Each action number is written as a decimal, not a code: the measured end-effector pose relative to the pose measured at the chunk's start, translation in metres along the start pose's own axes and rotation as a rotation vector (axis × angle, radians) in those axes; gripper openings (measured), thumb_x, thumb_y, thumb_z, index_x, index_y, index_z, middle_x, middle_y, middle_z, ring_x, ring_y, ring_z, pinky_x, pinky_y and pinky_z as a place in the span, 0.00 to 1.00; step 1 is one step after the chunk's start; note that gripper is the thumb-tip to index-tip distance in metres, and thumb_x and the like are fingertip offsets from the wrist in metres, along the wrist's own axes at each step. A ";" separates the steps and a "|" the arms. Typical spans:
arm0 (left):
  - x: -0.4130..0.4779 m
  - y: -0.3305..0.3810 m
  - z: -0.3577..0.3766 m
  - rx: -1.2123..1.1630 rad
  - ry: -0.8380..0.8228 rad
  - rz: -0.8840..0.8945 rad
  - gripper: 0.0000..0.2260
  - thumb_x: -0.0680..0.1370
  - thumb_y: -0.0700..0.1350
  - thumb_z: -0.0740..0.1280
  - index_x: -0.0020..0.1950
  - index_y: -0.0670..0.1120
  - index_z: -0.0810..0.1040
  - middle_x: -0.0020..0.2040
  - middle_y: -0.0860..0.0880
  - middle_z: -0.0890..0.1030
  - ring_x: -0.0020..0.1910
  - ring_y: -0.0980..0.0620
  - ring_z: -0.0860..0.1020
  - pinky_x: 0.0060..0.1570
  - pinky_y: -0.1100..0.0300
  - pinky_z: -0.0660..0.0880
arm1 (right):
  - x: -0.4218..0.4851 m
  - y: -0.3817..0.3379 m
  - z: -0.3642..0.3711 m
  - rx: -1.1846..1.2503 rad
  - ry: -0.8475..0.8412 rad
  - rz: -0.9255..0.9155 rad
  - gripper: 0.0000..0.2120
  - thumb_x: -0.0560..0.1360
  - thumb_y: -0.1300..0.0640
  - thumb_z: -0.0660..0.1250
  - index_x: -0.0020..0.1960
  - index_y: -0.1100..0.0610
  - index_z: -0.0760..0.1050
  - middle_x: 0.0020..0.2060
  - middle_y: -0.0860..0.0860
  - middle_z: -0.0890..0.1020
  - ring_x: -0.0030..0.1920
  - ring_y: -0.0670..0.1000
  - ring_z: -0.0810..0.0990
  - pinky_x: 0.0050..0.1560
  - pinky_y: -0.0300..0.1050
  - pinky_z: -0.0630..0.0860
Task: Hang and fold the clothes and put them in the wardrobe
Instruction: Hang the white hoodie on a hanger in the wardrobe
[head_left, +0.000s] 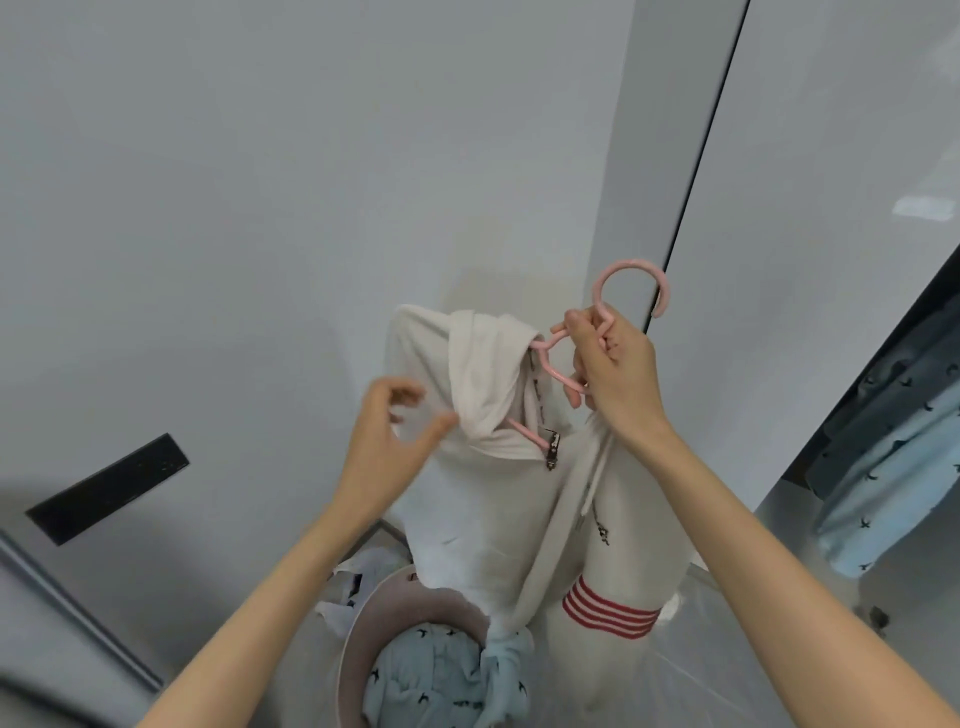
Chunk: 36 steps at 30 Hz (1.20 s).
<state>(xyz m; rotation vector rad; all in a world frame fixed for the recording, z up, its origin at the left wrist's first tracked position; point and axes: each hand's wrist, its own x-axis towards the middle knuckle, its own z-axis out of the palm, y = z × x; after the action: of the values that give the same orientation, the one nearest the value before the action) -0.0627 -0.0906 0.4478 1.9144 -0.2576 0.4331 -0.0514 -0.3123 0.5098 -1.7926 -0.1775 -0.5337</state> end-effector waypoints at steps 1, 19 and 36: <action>0.010 0.003 -0.007 -0.026 0.080 0.025 0.16 0.73 0.55 0.70 0.55 0.53 0.68 0.55 0.54 0.72 0.54 0.61 0.72 0.54 0.68 0.69 | 0.001 -0.003 -0.001 0.002 -0.008 -0.009 0.13 0.81 0.53 0.60 0.43 0.59 0.76 0.20 0.47 0.69 0.18 0.53 0.70 0.23 0.40 0.67; 0.059 -0.027 -0.038 0.461 -0.111 0.049 0.20 0.80 0.53 0.62 0.29 0.52 0.65 0.28 0.52 0.70 0.29 0.53 0.66 0.31 0.59 0.59 | 0.008 0.016 -0.018 -0.009 0.071 0.066 0.18 0.81 0.53 0.59 0.33 0.55 0.71 0.21 0.45 0.66 0.17 0.54 0.68 0.20 0.42 0.63; 0.067 0.048 -0.004 0.729 -0.340 0.563 0.22 0.79 0.61 0.51 0.67 0.54 0.70 0.50 0.56 0.80 0.46 0.57 0.75 0.55 0.57 0.68 | 0.010 -0.002 0.009 0.080 -0.018 0.044 0.19 0.80 0.53 0.61 0.32 0.59 0.71 0.24 0.46 0.72 0.17 0.53 0.68 0.20 0.40 0.63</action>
<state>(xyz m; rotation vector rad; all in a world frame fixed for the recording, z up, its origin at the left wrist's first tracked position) -0.0207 -0.1031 0.5171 2.6251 -0.9860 0.6260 -0.0416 -0.3050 0.5142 -1.7199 -0.1694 -0.4724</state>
